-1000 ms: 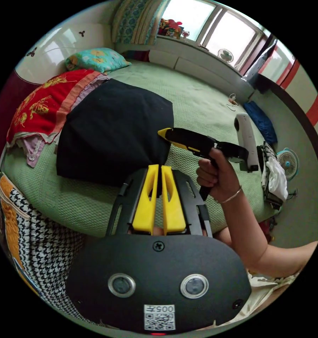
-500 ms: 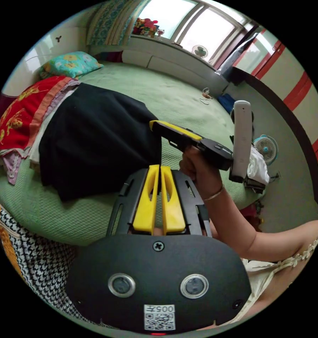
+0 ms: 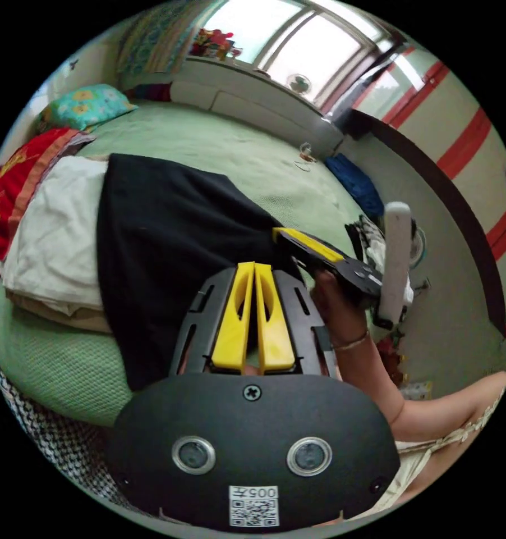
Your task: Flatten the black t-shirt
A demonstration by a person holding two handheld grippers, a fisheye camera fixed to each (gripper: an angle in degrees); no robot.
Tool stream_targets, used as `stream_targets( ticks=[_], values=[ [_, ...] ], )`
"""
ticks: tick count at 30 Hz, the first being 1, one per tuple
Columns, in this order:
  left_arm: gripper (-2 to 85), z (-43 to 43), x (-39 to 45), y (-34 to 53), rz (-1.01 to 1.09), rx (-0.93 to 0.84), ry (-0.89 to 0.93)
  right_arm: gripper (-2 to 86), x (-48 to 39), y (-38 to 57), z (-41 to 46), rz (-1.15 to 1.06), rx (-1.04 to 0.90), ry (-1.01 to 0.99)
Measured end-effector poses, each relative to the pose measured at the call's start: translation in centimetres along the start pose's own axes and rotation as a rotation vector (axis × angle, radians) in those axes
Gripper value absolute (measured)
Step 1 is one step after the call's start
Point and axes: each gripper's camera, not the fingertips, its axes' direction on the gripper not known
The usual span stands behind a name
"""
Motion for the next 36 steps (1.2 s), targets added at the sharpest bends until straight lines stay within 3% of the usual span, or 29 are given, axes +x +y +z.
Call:
stream_targets(
  ticks=[8,12,14,16,19,23,26,31,36],
  values=[
    [0.9,3.0,-1.6,-1.7,-0.1,0.03,-0.085,-1.0,7.0,0.6,-0.3,0.126,-0.12,0.255],
    [2.0,5.7,-0.5,-3.2,-0.06,0.018,-0.101,-1.1,9.7,0.5,0.7,0.171,-0.193,0.278],
    [2.5,6.9,-0.1,-3.7,-0.052,0.024,-0.138,-1.2,11.5,0.3,0.0,0.272,-0.166,0.404],
    [2.7,8.2,0.3,-4.2,-0.053,0.041,-0.17,-0.7,11.9,0.3,-1.8,0.335,-0.04,0.353],
    [2.0,9.7,1.1,-5.0,-0.01,0.011,-0.205,2.4,9.2,1.3,-4.5,0.203,0.199,-0.021],
    [0.9,11.8,1.6,-5.2,0.007,-0.017,-0.283,10.3,1.6,1.0,-3.7,-0.129,0.099,-0.304],
    [0.8,12.7,1.5,-5.4,-0.005,-0.02,-0.293,12.1,-2.6,1.6,-2.5,-0.328,0.011,-0.294],
    [0.9,14.0,1.0,-5.8,-0.023,-0.027,-0.32,12.3,-5.0,1.9,0.4,-0.39,-0.143,-0.322],
    [0.8,15.1,1.2,-6.2,-0.04,-0.007,-0.279,8.3,-6.5,2.0,2.9,-0.443,-0.217,-0.174]
  ],
)
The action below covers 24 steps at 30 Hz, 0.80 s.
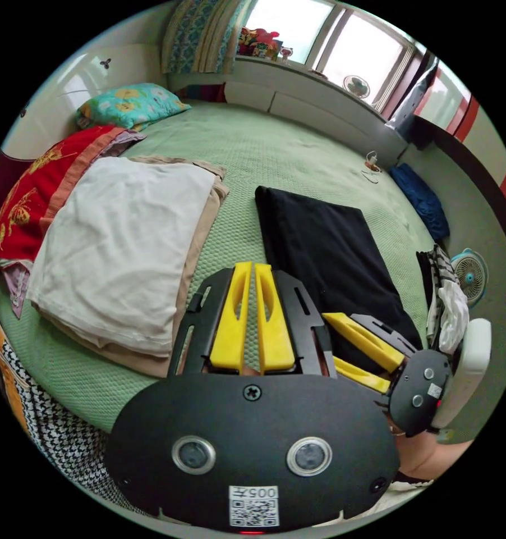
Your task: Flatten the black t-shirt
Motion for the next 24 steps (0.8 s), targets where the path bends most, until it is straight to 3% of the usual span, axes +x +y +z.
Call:
stream_targets(
  ticks=[8,13,19,24],
  values=[
    [1.3,2.5,1.8,-0.5,0.029,-0.03,-0.002,-0.9,6.3,0.5,0.0,0.135,0.043,-0.27],
    [2.0,4.2,3.2,-0.7,0.069,-0.056,-0.025,-1.2,9.4,1.1,-0.3,0.206,0.092,-0.272],
    [2.0,5.8,4.0,-0.9,0.075,-0.066,-0.017,-0.7,11.9,1.0,1.8,0.203,0.025,-0.482],
    [2.0,6.7,4.2,-1.1,0.064,-0.067,-0.004,2.8,11.8,0.8,2.0,0.159,0.037,-0.433]
  ],
)
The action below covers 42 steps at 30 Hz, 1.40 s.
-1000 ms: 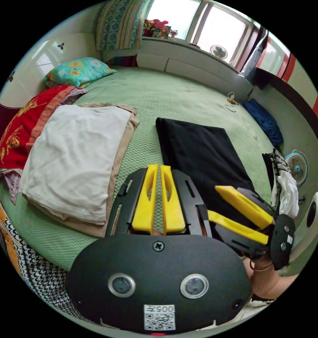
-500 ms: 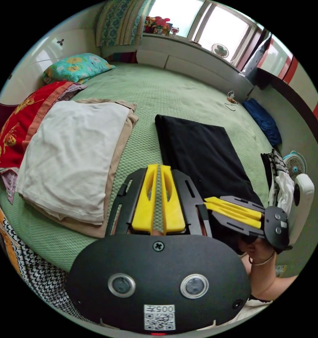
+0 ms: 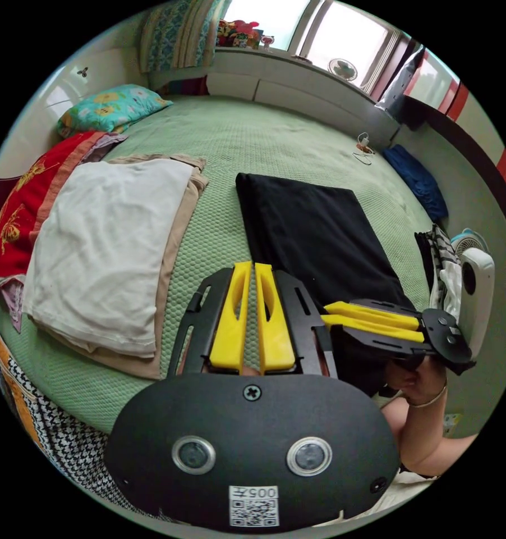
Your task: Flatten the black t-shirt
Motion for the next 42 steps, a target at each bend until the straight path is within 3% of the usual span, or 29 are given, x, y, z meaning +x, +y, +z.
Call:
stream_targets(
  ticks=[5,12,22,26,33,37,42],
  values=[
    [1.6,0.9,0.3,-0.2,0.005,-0.003,0.005,4.9,-1.7,0.0,1.2,-0.117,-0.038,0.155],
    [1.6,2.0,0.2,-0.6,0.002,-0.007,0.027,7.3,-0.4,0.0,0.7,-0.142,-0.035,0.106],
    [1.9,4.4,1.7,-1.0,0.063,-0.067,0.169,0.1,3.0,-0.1,-0.8,-0.067,-0.037,0.028],
    [2.7,5.7,2.5,-1.1,0.094,-0.131,0.117,3.0,3.7,0.0,-1.4,-0.058,-0.032,-0.017],
    [2.9,6.1,2.0,-1.3,0.075,-0.127,0.096,2.5,3.5,0.3,-2.2,-0.084,-0.034,0.03],
    [0.0,6.7,2.0,-1.3,0.076,-0.145,0.052,-1.1,2.2,0.7,-2.6,-0.144,-0.026,0.204],
    [-0.4,6.0,1.7,-1.1,0.047,-0.079,0.105,-1.4,4.1,1.4,-5.8,-0.013,0.095,0.177]
  ],
)
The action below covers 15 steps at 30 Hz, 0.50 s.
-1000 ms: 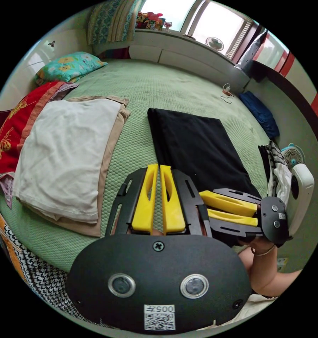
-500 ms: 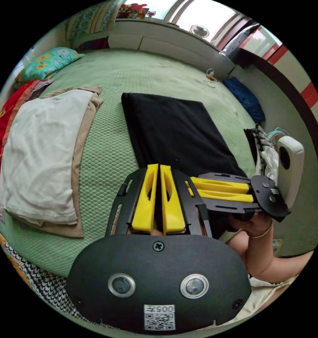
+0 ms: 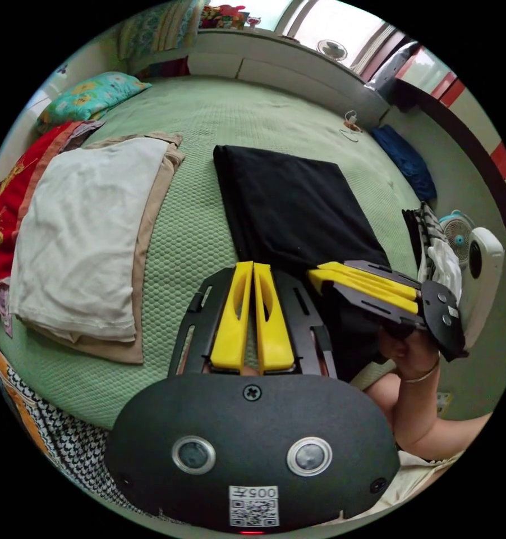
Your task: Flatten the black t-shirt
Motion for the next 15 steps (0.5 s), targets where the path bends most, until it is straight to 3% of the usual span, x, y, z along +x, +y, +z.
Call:
stream_targets(
  ticks=[6,10,15],
  values=[
    [-0.5,1.2,0.6,-0.5,0.029,-0.01,0.083,-1.4,3.4,1.1,-3.7,0.188,0.159,-0.058],
    [-0.6,2.4,1.7,-1.1,0.066,-0.024,0.057,0.5,2.8,1.1,-3.7,0.129,0.092,-0.17],
    [-0.5,2.6,1.8,-1.4,0.065,-0.023,0.053,5.5,0.7,1.2,-4.6,0.03,0.083,-0.104]
  ],
)
